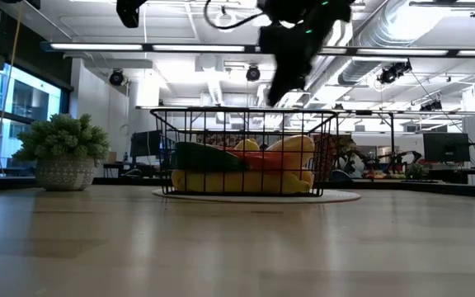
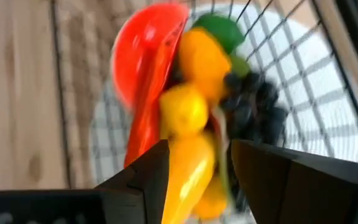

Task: Build produce basket
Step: Return to Home Position

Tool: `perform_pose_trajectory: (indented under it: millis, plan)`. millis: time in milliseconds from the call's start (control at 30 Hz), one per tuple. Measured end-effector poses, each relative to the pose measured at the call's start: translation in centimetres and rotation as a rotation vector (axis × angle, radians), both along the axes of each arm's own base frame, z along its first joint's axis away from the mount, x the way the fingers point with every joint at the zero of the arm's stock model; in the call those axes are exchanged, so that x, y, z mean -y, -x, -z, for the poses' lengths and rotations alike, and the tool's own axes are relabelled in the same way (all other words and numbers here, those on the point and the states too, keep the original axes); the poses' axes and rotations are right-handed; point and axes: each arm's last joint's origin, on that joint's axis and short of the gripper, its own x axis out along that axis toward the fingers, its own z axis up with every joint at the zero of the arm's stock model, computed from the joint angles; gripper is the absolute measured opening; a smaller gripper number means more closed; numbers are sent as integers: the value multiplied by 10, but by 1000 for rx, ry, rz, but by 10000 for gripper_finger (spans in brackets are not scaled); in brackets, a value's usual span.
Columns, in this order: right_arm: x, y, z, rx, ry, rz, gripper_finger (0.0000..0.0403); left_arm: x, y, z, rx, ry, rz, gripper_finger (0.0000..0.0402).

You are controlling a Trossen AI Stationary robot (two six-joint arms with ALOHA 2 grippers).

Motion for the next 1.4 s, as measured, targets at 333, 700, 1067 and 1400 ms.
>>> perform_pose_trajectory:
  millis: [333, 700, 1067, 1400]
  plan:
    - [-57, 79, 0, 423, -68, 50, 140, 0, 0, 0, -4, 1, 0, 231]
    - [-79, 104, -11, 1043, -39, -53, 140, 1, 0, 1, -8, -1, 19, 231]
    - [-79, 103, -8, 1024, -40, -50, 139, 2, 1, 1, -28, -70, 55, 231]
    - [-79, 103, -9, 1029, 17, -79, 139, 5, 1, 1, -25, -67, 167, 95]
